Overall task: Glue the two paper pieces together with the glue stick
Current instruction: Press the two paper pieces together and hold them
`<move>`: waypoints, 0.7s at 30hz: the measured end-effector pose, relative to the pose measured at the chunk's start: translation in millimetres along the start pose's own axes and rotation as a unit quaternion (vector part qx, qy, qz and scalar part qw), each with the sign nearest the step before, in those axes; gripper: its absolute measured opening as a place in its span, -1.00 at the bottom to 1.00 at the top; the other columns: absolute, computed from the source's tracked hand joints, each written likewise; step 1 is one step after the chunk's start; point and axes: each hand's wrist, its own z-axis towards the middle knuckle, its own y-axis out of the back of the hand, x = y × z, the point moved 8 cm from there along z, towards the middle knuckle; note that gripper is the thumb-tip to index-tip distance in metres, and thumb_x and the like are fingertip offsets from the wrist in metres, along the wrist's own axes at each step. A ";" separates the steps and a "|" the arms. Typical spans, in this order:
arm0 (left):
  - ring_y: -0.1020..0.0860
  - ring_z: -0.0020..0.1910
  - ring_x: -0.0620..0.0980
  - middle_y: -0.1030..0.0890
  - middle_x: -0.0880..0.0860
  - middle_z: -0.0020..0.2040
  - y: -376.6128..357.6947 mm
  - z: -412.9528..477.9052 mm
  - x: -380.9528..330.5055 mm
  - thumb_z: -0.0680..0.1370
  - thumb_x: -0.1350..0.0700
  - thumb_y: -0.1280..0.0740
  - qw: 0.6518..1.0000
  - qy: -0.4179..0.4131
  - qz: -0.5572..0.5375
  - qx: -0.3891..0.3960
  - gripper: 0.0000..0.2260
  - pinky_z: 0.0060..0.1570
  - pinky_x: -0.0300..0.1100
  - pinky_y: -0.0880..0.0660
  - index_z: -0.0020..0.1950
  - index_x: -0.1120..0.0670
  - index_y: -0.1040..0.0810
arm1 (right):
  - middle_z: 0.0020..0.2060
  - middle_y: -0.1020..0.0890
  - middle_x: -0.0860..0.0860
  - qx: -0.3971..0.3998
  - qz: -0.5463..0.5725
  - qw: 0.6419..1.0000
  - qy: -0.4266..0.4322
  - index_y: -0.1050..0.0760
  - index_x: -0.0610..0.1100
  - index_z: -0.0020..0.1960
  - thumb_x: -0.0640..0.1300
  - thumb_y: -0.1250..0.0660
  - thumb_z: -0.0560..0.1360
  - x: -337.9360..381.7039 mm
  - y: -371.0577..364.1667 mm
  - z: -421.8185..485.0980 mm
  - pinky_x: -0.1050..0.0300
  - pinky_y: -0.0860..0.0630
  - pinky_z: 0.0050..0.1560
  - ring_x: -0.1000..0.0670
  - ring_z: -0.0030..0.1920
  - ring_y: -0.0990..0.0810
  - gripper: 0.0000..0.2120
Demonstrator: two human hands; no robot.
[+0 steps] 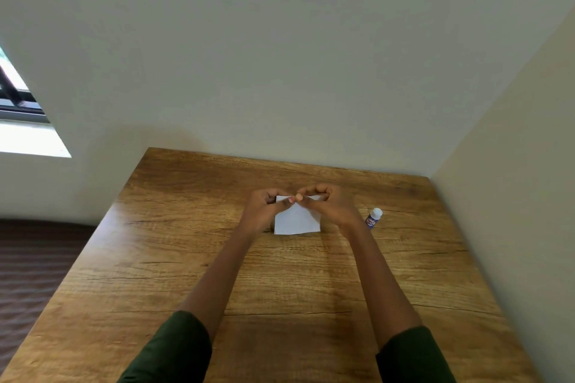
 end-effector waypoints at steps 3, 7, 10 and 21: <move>-0.62 -0.13 -0.01 -0.67 0.17 -0.08 0.8 0.9 -3.8 0.45 0.18 -0.42 1.000 -0.005 0.015 0.002 -0.84 -0.24 -0.25 -0.49 -0.03 0.23 -0.64 | -0.25 -0.65 0.20 0.002 -0.011 1.000 0.003 -0.63 0.05 -0.27 0.00 -0.52 0.33 2.8 -1.5 0.5 0.52 -0.41 -0.39 0.35 -0.29 -0.58 -0.92; -0.61 -0.27 -0.17 -0.66 0.07 -0.18 4.6 -0.5 -5.2 0.45 0.19 -0.41 1.000 -0.001 0.003 -0.016 -0.93 -0.36 -0.36 -0.48 -0.10 0.15 -0.65 | -0.22 -0.68 0.04 0.000 -0.026 1.000 0.009 -0.67 -0.13 -0.15 -0.04 -0.51 0.35 1.5 2.9 2.9 0.34 -0.46 -0.31 0.13 -0.23 -0.59 -0.82; -0.59 -0.35 -0.26 -0.66 0.03 -0.20 6.0 0.3 -4.4 0.45 0.19 -0.41 0.999 0.008 -0.020 -0.034 -0.95 -0.41 -0.40 -0.47 -0.12 0.14 -0.65 | -0.20 -0.69 -0.03 0.004 -0.033 0.999 0.014 -0.67 -0.18 -0.12 -0.06 -0.50 0.36 1.7 8.5 4.1 0.33 -0.47 -0.34 0.09 -0.24 -0.60 -0.81; -0.59 -0.17 -0.04 -0.66 0.03 -0.15 4.6 2.4 -0.4 0.49 0.12 -0.37 0.997 0.033 -0.048 -0.046 -0.91 -0.24 -0.20 -0.50 -0.16 0.07 -0.66 | -0.13 -0.71 -0.07 -0.042 0.043 0.998 -0.017 -0.67 -0.16 -0.13 -0.18 -0.48 0.39 -8.9 34.4 4.6 0.23 -0.63 -0.14 0.03 -0.13 -0.68 -0.92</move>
